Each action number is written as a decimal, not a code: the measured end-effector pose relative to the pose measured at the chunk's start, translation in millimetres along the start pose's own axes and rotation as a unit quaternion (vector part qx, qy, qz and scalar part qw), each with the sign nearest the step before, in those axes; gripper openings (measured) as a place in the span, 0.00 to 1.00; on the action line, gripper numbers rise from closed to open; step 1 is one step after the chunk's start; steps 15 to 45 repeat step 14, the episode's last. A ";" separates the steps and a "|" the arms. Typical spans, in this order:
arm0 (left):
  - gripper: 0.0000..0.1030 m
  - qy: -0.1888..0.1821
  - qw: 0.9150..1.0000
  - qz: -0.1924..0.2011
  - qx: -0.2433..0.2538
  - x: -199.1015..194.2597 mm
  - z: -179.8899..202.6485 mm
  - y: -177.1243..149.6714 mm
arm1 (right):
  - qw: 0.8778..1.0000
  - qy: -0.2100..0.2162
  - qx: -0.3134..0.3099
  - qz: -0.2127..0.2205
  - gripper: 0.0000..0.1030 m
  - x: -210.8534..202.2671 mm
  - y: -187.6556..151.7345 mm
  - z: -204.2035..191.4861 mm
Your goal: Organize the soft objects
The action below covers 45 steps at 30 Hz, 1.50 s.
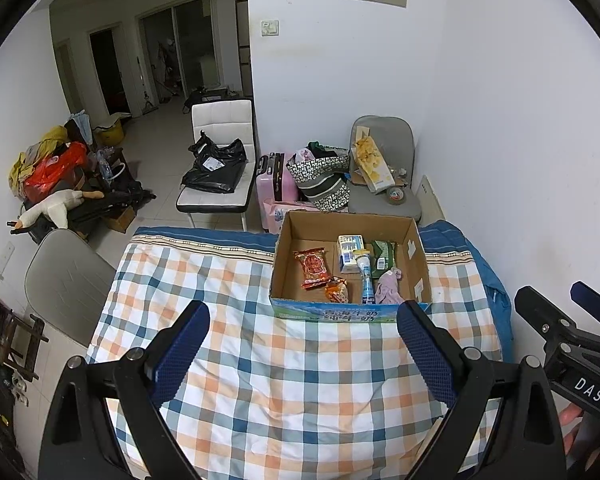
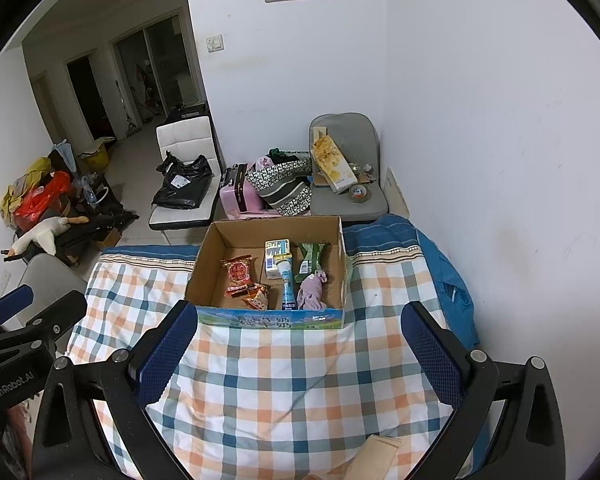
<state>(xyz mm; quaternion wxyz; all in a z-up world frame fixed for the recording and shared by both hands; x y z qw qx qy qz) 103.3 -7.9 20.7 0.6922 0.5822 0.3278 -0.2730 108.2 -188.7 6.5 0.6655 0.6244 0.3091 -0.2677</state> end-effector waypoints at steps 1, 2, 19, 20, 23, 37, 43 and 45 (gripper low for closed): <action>0.93 -0.001 1.000 0.000 0.000 -0.7 0.2 0.8 | 1.000 0.000 -0.001 0.001 1.00 0.0 -0.3 -0.4; 0.93 -0.001 1.000 -0.001 0.001 0.1 -0.2 -0.1 | 1.000 0.002 0.000 0.000 1.00 -0.3 -0.3 -0.6; 0.93 -0.001 1.000 0.000 0.000 -0.3 -1.1 -1.0 | 1.000 0.003 -0.003 0.001 1.00 -1.1 1.4 -1.0; 0.93 -0.001 1.000 0.000 0.000 -0.3 -1.1 -1.0 | 1.000 0.003 -0.003 0.001 1.00 -1.1 1.4 -1.0; 0.93 -0.001 1.000 0.000 0.000 -0.3 -1.1 -1.0 | 1.000 0.003 -0.003 0.001 1.00 -1.1 1.4 -1.0; 0.93 -0.001 1.000 0.000 0.000 -0.3 -1.1 -1.0 | 1.000 0.003 -0.003 0.001 1.00 -1.1 1.4 -1.0; 0.93 -0.001 1.000 0.000 0.000 -0.3 -1.1 -1.0 | 1.000 0.003 -0.003 0.001 1.00 -1.1 1.4 -1.0; 0.93 -0.001 1.000 0.000 0.000 -0.3 -1.1 -1.0 | 1.000 0.003 -0.003 0.001 1.00 -1.1 1.4 -1.0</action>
Point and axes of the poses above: each gripper's, at about its wrist camera, not at the fingertips, and x roughly the way its jaws point, z to its right, y to its top, the point moved 3 cm from there along x, roughly the way its jaws point, and after that the axes turned 9 degrees about -x, right-handed, at the moved point
